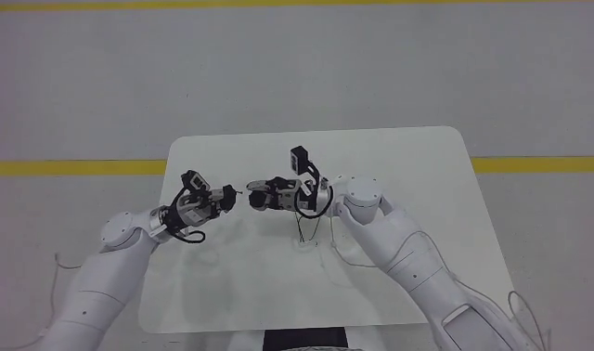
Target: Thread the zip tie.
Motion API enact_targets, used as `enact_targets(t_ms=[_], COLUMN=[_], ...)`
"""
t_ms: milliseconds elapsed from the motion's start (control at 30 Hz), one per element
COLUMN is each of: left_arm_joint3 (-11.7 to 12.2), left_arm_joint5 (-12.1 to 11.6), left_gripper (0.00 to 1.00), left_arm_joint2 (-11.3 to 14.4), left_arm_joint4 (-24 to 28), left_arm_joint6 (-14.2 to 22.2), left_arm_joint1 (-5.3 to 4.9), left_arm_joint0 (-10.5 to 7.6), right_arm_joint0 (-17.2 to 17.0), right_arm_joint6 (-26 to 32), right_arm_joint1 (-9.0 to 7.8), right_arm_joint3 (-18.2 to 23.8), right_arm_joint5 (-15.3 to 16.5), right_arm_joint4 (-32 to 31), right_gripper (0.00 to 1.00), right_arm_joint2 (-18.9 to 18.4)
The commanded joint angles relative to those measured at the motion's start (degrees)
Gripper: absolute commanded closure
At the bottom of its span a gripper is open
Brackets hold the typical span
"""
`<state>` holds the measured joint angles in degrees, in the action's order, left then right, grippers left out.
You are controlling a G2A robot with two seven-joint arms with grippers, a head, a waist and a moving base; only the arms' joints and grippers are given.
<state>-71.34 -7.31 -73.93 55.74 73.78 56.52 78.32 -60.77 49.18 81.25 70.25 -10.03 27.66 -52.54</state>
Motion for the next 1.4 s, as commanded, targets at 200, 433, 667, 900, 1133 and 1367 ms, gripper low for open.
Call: enact_targets(t_ms=[200, 433, 667, 900, 1133, 1367], left_arm_joint3=[1.37, 1.35, 1.35, 1.35, 1.35, 1.35], left_arm_joint5=[-0.78, -0.83, -0.83, -0.83, -0.83, -0.83], left_gripper=[1.0, 1.0, 1.0, 1.0, 1.0, 1.0], left_arm_joint2=[-3.1, -3.57, -3.57, -3.57, -3.57, -3.57], left_arm_joint4=[1.59, 2.43, 2.43, 2.43, 2.43, 2.43], left_arm_joint6=[2.03, 3.16, 3.16, 3.16, 3.16, 3.16], left_arm_joint1=[-0.53, -0.57, -0.57, -0.57, -0.57, -0.57], left_arm_joint0=[0.11, 0.34, 0.34, 0.34, 0.34, 0.34], right_arm_joint0=[-1.06, -1.06, 0.66, 3.55, 5.84, 5.84], right_arm_joint6=[-2.46, -2.46, -1.97, 6.0, 14.95, 14.95], right_arm_joint1=[-1.34, -1.34, -3.08, -4.6, -4.97, -4.97], right_arm_joint3=[2.02, 2.02, 7.29, 5.04, 7.18, 7.18], right_arm_joint5=[-1.2, -1.2, -6.91, -9.45, -9.45, -9.45], right_arm_joint4=[-2.22, -2.22, -18.48, -30.81, -36.94, -36.94], right_gripper=[0.0, 0.0, 0.0, 0.0, 0.0, 0.0], right_arm_joint2=[-3.99, -3.99, -3.01, -0.89, 2.35, 2.35])
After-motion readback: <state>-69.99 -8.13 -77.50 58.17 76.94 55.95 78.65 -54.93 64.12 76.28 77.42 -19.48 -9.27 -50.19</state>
